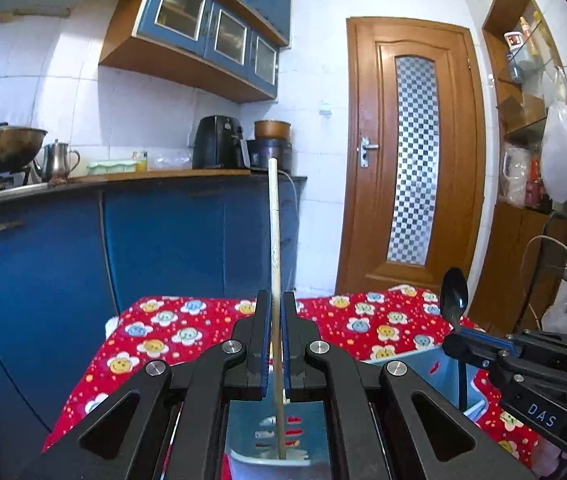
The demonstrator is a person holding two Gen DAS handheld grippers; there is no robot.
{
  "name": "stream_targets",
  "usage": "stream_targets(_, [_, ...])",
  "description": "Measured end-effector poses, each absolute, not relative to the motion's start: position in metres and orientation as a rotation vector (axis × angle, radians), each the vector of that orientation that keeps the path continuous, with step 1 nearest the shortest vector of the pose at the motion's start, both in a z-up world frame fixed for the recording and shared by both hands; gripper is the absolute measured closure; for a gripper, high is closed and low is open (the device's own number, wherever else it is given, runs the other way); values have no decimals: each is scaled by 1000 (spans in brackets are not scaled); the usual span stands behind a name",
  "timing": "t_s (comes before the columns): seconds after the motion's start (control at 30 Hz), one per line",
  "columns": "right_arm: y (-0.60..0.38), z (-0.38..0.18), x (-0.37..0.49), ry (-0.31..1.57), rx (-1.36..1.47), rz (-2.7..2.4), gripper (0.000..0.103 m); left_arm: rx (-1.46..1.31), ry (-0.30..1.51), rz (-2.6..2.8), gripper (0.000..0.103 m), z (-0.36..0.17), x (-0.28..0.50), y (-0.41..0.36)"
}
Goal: Organize utensils
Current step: 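Lower the chopstick into the box with the left tool while the right tool releases the spoon, then grasp the wooden spoon with the left tool while the right tool returns to the pile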
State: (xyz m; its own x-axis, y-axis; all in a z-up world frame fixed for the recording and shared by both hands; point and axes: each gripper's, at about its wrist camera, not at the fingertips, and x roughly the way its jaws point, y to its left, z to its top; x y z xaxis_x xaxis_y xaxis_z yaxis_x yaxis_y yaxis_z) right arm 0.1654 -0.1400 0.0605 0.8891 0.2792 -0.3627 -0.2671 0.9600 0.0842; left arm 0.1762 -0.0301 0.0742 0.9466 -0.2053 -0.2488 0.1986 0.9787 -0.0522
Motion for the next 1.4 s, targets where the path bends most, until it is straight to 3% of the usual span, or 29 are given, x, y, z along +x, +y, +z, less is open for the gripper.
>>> stream_targets(0.2, [-139,61,162,407,67,299,95,-14,290,-220,88,76,168,-24])
stream_targets(0.33, [-136,64,157,403,70,302,86,-17,309,-227,86,80,161,-21])
stream_targets(0.6, [-137,76,140,393,71,301,81,-24,321,-246,81,87,141,-14])
stream_targets(1.4, [-158,76,38,561,114,200,81,-75,611,-304,77,69,59,6])
